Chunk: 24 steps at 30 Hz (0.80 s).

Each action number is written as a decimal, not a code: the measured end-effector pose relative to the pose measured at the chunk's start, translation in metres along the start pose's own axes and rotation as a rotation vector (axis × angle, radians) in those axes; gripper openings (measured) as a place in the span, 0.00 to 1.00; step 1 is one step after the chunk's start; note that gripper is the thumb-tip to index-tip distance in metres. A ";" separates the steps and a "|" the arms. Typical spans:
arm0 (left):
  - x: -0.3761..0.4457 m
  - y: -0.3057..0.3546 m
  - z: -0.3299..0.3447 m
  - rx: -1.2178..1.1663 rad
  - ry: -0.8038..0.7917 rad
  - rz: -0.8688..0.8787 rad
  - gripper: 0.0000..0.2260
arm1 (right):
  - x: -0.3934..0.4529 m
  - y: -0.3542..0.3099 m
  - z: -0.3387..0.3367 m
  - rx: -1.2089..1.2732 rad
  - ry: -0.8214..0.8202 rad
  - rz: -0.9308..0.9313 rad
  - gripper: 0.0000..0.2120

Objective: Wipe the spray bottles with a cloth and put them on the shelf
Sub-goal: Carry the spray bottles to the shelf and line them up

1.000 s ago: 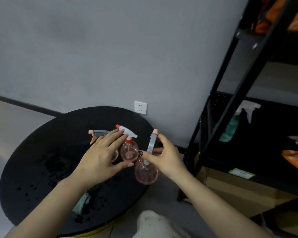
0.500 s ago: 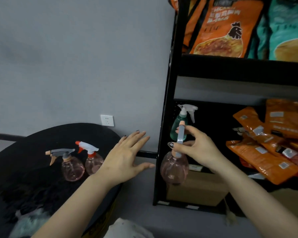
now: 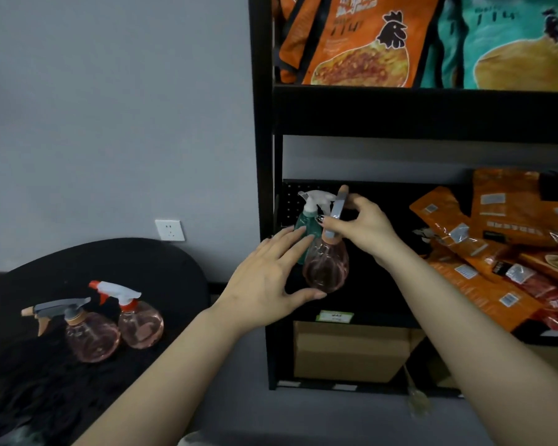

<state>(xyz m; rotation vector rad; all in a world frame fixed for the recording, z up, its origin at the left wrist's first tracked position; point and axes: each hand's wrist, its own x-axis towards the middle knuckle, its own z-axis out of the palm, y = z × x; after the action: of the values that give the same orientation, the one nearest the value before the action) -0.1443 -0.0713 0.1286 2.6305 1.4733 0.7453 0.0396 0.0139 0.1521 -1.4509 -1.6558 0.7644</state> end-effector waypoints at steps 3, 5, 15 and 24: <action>0.014 0.004 0.012 -0.015 0.020 -0.028 0.38 | 0.014 0.008 0.007 0.017 -0.007 -0.002 0.21; 0.019 0.005 0.017 -0.029 0.040 -0.055 0.39 | 0.019 0.012 0.011 0.038 -0.020 0.007 0.22; 0.029 0.002 0.035 -0.013 0.036 -0.102 0.39 | 0.030 0.032 0.035 -0.012 -0.120 0.081 0.23; 0.028 -0.006 0.040 0.001 0.016 -0.088 0.39 | 0.035 0.040 0.046 0.063 -0.114 0.111 0.23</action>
<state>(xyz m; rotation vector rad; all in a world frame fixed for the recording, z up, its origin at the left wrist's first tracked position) -0.1202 -0.0377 0.1023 2.5471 1.5827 0.7593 0.0194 0.0572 0.1009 -1.4882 -1.6303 0.9691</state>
